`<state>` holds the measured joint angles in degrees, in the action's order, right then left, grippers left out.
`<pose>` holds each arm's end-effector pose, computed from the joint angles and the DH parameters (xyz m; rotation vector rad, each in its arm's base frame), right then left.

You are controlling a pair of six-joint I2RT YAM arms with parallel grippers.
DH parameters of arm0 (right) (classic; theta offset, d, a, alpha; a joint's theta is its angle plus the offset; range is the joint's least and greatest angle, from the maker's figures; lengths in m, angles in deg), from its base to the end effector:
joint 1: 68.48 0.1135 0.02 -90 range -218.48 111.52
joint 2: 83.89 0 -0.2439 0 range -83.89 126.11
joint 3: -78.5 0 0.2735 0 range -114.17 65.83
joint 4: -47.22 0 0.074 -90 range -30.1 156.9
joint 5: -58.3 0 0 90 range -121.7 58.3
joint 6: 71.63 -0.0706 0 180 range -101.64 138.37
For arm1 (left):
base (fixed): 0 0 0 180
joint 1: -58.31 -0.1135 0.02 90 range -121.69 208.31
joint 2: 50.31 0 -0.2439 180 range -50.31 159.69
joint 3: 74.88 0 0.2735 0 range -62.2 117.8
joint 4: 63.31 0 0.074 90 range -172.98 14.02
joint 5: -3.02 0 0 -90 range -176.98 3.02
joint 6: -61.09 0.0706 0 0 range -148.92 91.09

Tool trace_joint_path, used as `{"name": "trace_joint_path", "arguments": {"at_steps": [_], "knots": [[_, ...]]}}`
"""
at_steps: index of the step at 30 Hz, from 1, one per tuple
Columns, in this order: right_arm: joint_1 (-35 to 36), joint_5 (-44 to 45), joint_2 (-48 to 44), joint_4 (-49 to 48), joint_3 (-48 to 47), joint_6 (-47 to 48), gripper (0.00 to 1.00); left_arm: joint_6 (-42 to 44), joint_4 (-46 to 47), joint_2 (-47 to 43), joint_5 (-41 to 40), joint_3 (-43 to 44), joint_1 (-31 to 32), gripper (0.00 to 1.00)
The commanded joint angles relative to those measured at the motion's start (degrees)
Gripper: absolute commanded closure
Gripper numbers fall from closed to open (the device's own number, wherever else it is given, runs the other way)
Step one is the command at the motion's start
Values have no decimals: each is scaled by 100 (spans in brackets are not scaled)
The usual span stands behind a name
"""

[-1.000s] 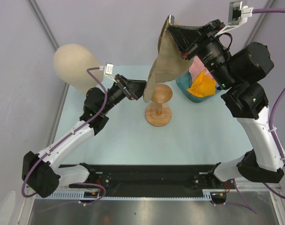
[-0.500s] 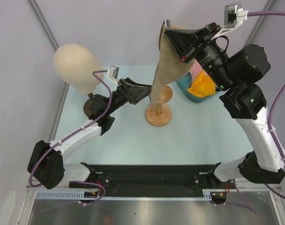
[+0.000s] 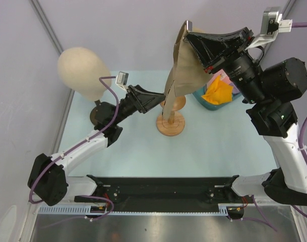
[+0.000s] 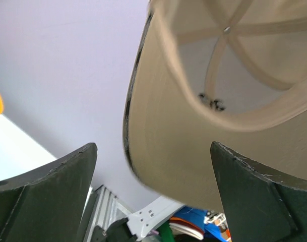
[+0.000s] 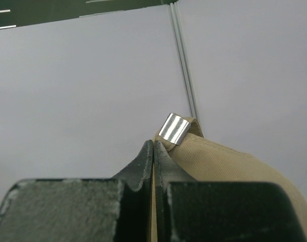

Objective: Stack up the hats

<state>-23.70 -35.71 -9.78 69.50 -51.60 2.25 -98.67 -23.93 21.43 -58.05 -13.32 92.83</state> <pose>0.1572 0.1629 0.6550 -0.3201 0.9810 1.0065 0.2536 -0.2159 0.3630 0.1434 1.3384 -1.8533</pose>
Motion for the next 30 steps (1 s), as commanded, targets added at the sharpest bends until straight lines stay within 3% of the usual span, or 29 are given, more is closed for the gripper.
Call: {"name": "trace_joint_path", "arguments": {"at_steps": [1,6,13,15,20,25,30], "knots": [[-48,-47,-159,-363,289,-67,100,-547,1112,120,17,69,55,0],[-302,-47,-388,-407,993,-294,100,-873,1597,261,-19,77,125,3],[-583,-179,-555,-442,1231,-453,100,-908,1685,472,52,86,213,7],[-636,-205,-625,-468,1336,-462,100,-864,1633,489,69,95,221,11],[-987,-328,-783,-442,1582,-594,100,-820,1624,472,113,69,265,34],[-1269,-644,-810,-574,1837,-884,100,-662,1396,489,113,112,397,42],[-1322,-724,-810,-670,1995,-1025,100,-592,1299,691,227,350,581,44]]}}
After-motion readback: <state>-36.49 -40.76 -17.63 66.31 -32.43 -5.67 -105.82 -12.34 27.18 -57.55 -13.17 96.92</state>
